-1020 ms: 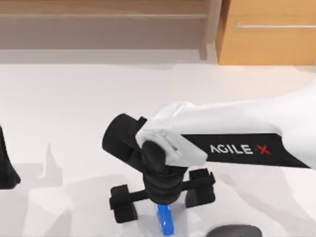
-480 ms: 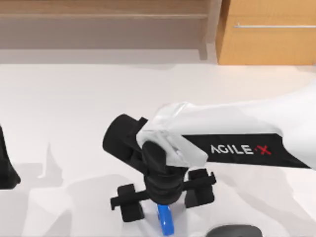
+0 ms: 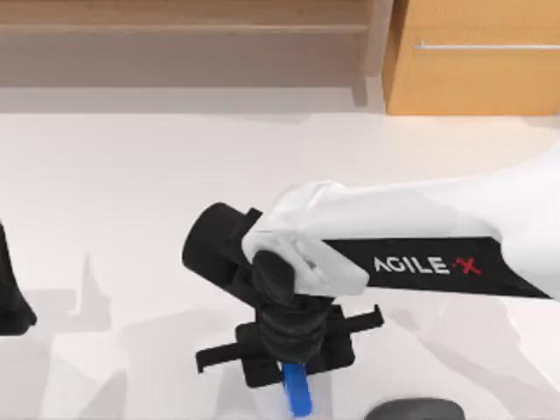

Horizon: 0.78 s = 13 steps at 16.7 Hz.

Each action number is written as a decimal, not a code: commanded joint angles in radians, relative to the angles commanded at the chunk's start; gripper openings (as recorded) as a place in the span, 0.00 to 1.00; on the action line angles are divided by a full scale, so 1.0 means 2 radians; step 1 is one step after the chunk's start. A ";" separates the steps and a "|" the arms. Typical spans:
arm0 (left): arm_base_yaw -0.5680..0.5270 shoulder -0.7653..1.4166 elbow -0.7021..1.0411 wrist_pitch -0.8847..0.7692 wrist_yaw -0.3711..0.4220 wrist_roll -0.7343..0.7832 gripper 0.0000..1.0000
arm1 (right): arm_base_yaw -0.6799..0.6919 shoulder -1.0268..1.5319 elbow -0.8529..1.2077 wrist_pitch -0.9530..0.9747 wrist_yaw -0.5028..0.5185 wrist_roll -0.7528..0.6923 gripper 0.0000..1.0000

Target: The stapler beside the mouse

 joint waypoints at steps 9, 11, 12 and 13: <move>0.000 0.000 0.000 0.000 0.000 0.000 1.00 | -0.001 -0.009 0.002 -0.007 0.005 -0.004 0.00; 0.000 0.000 0.000 0.000 0.000 0.000 1.00 | -0.001 -0.015 0.011 -0.022 0.005 -0.004 0.00; 0.000 0.000 0.000 0.000 0.000 0.000 1.00 | -0.001 -0.018 0.015 -0.035 0.005 -0.004 0.00; 0.000 0.000 0.000 0.000 0.000 0.000 1.00 | -0.001 -0.022 0.020 -0.046 0.005 -0.004 0.00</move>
